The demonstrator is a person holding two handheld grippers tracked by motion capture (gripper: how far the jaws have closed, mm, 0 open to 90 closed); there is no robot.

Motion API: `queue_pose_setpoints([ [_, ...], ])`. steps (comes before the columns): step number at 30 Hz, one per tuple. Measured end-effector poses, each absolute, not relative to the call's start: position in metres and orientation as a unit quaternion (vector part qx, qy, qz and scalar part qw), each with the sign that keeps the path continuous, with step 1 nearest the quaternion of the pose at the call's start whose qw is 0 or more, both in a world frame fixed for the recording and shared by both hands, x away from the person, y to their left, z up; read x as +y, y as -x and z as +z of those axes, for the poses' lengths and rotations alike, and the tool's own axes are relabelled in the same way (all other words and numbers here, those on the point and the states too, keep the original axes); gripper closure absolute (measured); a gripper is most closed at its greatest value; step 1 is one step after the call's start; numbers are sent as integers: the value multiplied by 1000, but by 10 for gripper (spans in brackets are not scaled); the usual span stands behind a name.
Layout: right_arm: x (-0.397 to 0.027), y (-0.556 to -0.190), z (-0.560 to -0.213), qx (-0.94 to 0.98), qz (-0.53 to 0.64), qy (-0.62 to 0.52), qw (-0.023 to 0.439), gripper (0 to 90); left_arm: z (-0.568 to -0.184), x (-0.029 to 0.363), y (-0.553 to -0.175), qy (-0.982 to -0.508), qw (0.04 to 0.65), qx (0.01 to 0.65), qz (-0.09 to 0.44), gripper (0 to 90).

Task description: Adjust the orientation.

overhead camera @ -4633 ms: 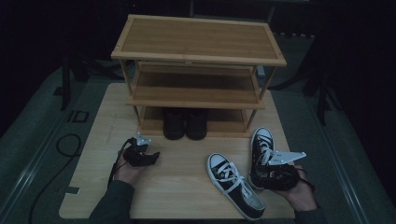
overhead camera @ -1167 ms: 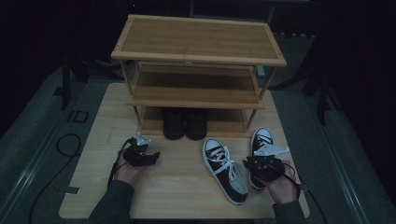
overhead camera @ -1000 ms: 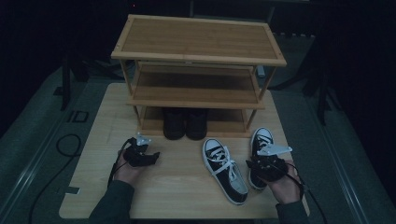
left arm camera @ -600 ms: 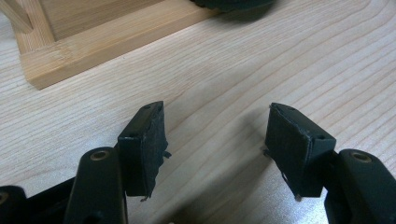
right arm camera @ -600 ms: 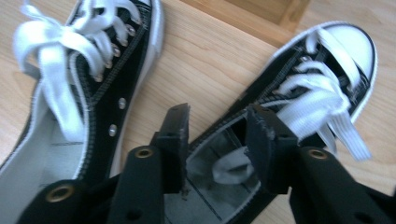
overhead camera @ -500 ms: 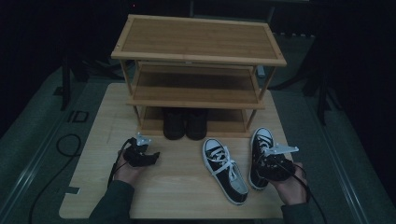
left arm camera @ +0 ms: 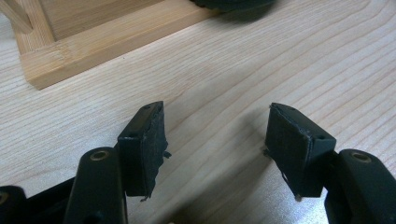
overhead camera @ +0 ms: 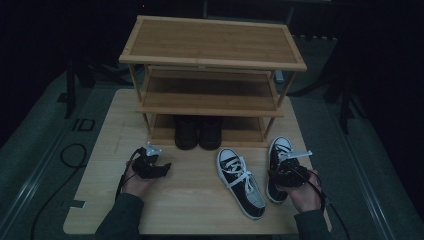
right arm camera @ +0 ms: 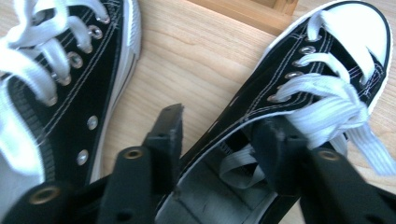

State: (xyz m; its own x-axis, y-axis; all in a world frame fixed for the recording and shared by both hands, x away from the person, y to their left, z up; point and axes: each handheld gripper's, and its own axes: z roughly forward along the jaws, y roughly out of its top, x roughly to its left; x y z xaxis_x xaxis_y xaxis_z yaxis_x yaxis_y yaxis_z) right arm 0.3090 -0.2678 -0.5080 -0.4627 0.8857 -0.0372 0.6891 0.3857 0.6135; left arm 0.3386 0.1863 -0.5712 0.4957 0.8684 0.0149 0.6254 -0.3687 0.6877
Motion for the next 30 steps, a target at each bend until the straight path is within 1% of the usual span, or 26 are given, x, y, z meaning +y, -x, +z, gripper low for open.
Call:
queue_pose_setpoints([
  [4, -272, -315, -509, 808, 274, -494, 171, 630, -571, 186, -339, -805, 317, 464, 192, 383],
  [10, -273, -322, -512, 797, 282, -508, 164, 660, -571, 186, -339, -804, 317, 464, 192, 382],
  [17, -275, -322, -514, 792, 286, -512, 167, 774, -571, 186, -339, -805, 317, 464, 192, 382],
  [18, -275, -322, -514, 792, 286, -512, 167, 774, -571, 186, -339, -805, 317, 464, 192, 382],
  [19, -276, -321, -514, 788, 291, -515, 169, 808, -571, 186, -339, -805, 317, 463, 192, 382],
  [21, -278, -318, -514, 785, 294, -518, 173, 831, -571, 186, -339, -805, 317, 464, 192, 381],
  [25, -282, -315, -514, 776, 301, -524, 181, 864, -571, 186, -339, -805, 317, 464, 192, 381],
  [30, -282, -311, -515, 770, 307, -527, 189, 880, -571, 186, -339, -805, 318, 463, 192, 381],
])
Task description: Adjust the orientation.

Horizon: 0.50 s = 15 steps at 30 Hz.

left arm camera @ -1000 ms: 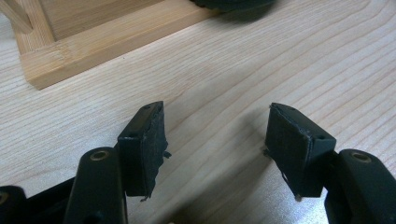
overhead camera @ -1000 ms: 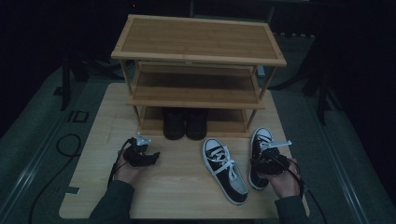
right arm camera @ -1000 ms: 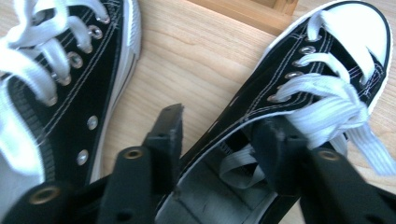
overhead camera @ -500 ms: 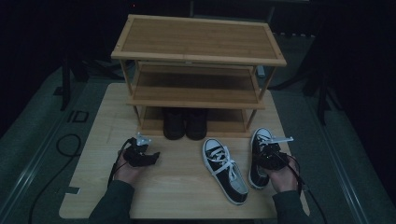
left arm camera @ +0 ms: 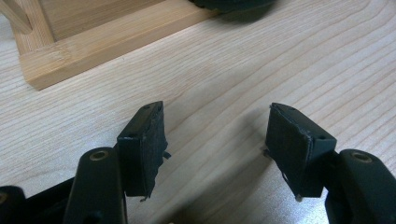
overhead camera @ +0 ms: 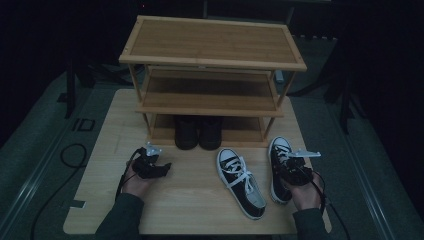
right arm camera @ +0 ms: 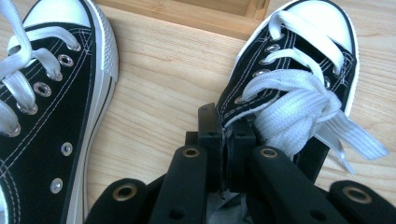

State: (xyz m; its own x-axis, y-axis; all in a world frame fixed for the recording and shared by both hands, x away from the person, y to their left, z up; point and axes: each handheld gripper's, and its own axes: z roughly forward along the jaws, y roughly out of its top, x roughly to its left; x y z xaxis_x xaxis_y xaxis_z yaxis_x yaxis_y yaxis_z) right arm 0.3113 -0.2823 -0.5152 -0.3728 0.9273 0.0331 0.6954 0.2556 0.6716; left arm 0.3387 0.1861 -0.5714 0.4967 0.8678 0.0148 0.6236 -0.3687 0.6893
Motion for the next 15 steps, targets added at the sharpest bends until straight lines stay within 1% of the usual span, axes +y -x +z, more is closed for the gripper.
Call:
queue_pose_setpoints([
  [6, -287, -302, -513, 767, 316, -524, 193, 886, -571, 186, -339, -804, 318, 464, 192, 381],
  [15, -277, -294, -509, 782, 327, -496, 191, 886, -571, 186, -339, -804, 318, 464, 192, 380],
])
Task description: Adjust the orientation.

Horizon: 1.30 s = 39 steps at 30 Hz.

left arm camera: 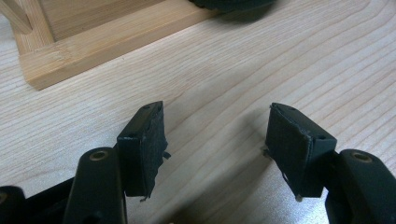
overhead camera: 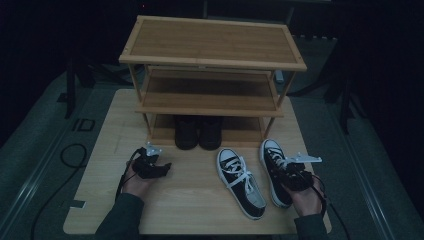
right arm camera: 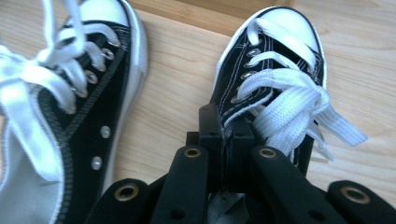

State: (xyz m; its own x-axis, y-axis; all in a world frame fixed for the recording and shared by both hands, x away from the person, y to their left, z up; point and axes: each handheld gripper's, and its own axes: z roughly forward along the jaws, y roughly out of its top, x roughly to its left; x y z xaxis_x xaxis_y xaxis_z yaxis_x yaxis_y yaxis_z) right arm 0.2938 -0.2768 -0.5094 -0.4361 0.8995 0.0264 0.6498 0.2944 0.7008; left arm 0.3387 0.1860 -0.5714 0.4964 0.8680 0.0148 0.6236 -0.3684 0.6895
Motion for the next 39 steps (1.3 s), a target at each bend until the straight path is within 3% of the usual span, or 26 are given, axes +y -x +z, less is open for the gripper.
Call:
queue_pose_setpoints([
  [16, -238, -297, -510, 822, 330, -420, 199, 885, -571, 186, -339, -805, 317, 464, 192, 380],
  [35, -236, -291, -515, 859, 308, -365, 185, 882, -571, 186, -339, -804, 318, 464, 192, 377],
  [39, -232, -291, -512, 864, 296, -371, 171, 839, -572, 186, -339, -804, 318, 464, 193, 376],
])
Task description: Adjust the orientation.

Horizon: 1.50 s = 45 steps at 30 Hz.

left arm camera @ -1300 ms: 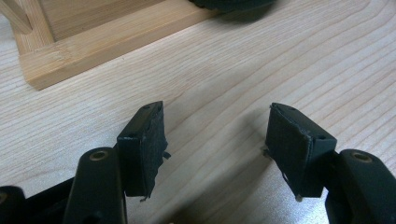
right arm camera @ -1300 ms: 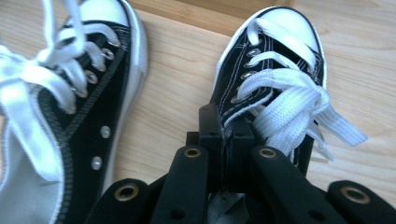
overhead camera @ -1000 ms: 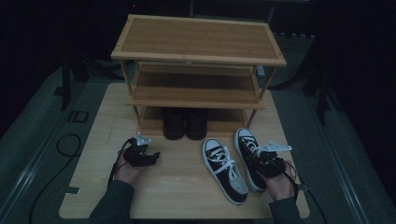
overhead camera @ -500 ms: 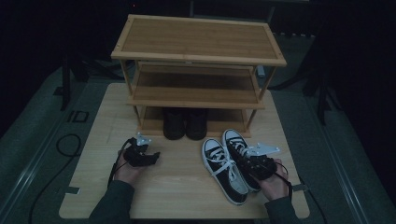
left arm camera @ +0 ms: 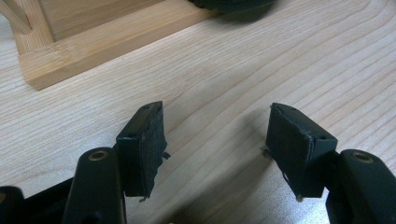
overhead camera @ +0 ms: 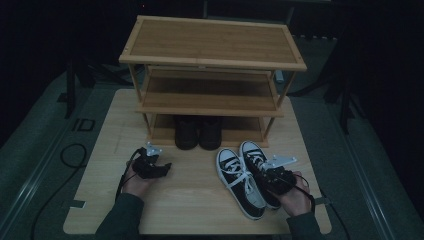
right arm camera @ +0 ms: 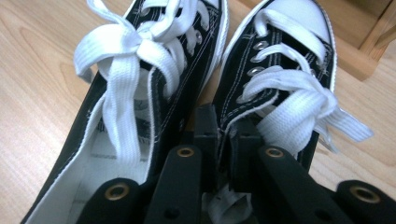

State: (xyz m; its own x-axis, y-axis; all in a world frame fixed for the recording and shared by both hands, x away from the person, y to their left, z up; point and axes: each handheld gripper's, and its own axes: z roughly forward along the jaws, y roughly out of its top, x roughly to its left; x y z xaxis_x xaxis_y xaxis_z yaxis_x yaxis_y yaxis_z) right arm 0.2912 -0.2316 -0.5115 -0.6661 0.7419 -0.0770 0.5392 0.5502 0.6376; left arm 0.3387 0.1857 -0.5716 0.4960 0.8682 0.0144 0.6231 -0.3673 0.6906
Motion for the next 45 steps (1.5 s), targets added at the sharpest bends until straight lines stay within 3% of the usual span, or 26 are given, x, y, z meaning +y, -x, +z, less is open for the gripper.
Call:
queue_pose_setpoints([
  [4, -229, -290, -509, 867, 284, -373, 169, 813, -572, 186, -339, -803, 319, 464, 192, 377],
  [13, -232, -285, -502, 873, 282, -366, 157, 631, -572, 185, -339, -804, 320, 463, 193, 374],
  [23, -235, -284, -497, 874, 287, -368, 138, 514, -572, 185, -339, -804, 320, 463, 193, 374],
  [30, -231, -279, -498, 876, 290, -366, 125, 378, -572, 185, -339, -804, 320, 463, 193, 373],
  [39, -224, -280, -508, 866, 292, -385, 126, 353, -572, 185, -339, -804, 320, 463, 193, 371],
  [45, -219, -281, -515, 859, 286, -405, 128, 413, -572, 185, -339, -803, 320, 463, 193, 371],
])
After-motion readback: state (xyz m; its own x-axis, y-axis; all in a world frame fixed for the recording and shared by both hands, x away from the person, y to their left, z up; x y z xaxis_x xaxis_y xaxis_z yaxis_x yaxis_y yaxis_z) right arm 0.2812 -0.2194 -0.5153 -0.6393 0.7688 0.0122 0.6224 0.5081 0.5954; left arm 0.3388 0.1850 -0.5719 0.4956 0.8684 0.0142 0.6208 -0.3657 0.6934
